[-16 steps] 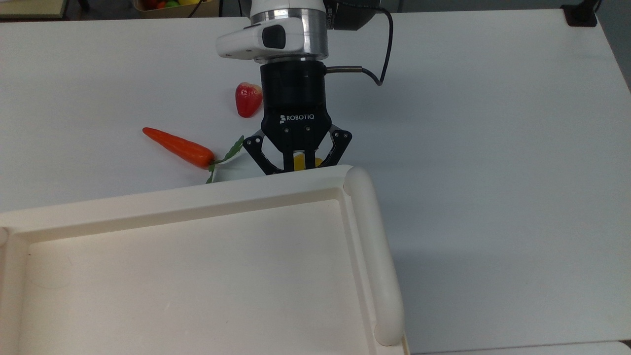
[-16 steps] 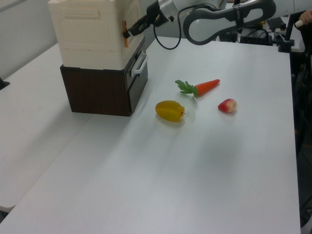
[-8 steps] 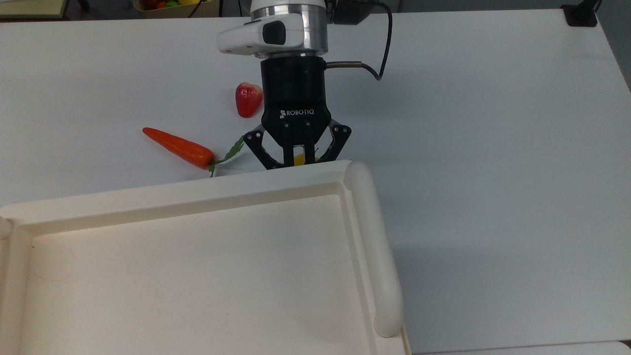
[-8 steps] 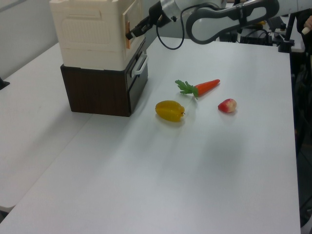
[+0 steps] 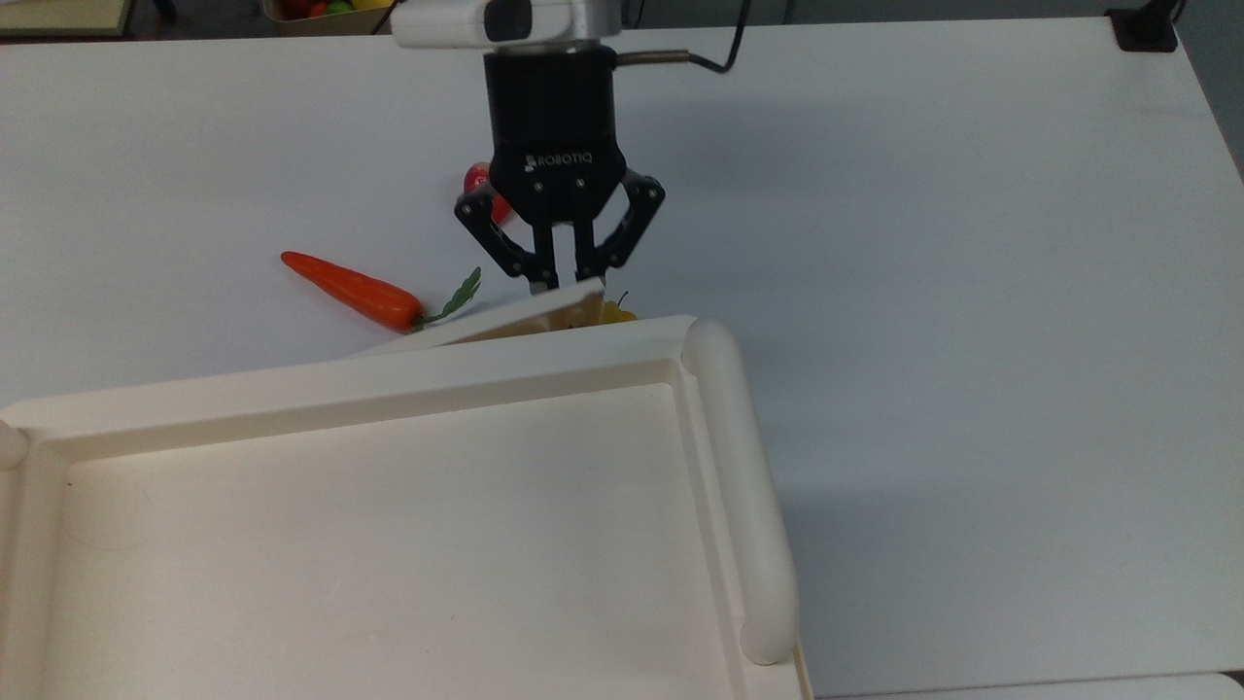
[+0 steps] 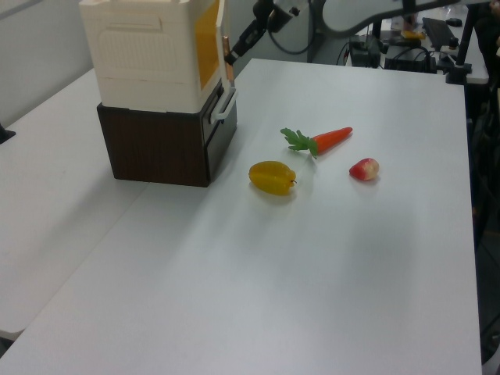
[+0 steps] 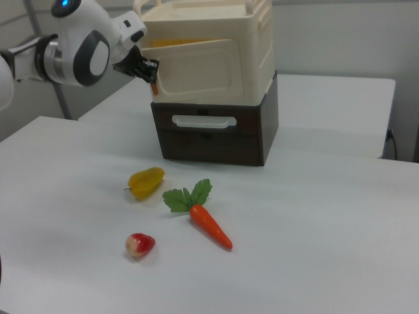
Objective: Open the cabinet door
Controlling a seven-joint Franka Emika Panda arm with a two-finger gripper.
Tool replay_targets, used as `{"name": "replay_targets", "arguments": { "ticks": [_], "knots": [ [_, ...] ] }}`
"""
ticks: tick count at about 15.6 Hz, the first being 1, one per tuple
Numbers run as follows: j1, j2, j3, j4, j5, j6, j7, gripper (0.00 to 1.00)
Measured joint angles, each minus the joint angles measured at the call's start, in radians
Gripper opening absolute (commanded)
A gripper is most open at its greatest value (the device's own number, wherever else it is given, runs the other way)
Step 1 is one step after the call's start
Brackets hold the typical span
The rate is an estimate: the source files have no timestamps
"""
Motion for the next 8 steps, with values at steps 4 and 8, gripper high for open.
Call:
{"name": "replay_targets", "arguments": {
  "ticks": [4,8],
  "knots": [
    [-0.069,-0.06,-0.007,-0.028,0.113,-0.347,-0.035,1.0],
    [-0.107,-0.129,-0.046,-0.035,0.124,-0.579,-0.037,1.0]
  ]
}}
